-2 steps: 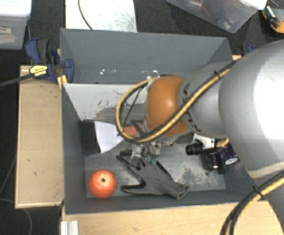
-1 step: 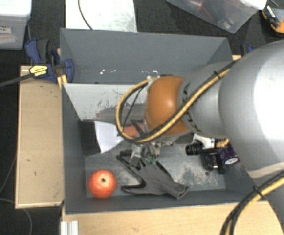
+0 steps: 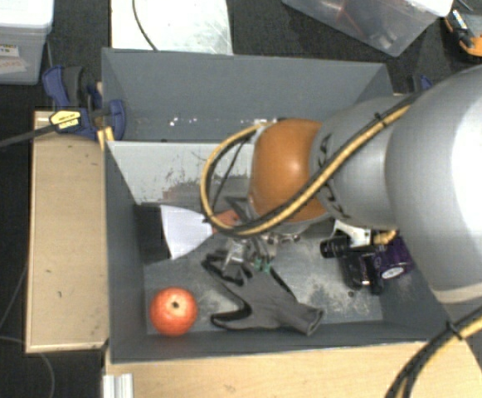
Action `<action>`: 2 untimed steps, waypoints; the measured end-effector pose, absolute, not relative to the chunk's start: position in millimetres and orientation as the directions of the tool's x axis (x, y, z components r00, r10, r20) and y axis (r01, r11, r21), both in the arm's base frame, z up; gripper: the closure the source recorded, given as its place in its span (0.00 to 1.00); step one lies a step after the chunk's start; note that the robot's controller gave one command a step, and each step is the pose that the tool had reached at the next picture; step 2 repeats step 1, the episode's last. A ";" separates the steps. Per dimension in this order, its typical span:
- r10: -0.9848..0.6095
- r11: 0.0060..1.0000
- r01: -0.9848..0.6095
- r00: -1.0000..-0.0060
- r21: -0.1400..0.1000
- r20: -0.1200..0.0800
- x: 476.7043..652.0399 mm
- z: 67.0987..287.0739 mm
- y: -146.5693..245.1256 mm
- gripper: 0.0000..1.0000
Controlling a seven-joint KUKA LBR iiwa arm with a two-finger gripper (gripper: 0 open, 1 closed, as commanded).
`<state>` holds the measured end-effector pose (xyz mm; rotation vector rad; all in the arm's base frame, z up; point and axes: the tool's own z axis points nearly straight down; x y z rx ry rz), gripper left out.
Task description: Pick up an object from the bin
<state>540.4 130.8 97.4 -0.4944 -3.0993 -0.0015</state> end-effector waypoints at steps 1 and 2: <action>0.309 0.951 0.309 -0.951 -0.001 0.006 539.8 143.1 130.6 1.00; 0.309 0.951 0.309 -0.951 -0.001 0.006 539.8 143.1 130.6 1.00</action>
Offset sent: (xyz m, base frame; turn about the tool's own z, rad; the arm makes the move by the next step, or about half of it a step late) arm -0.0007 -0.0001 0.0635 -0.0008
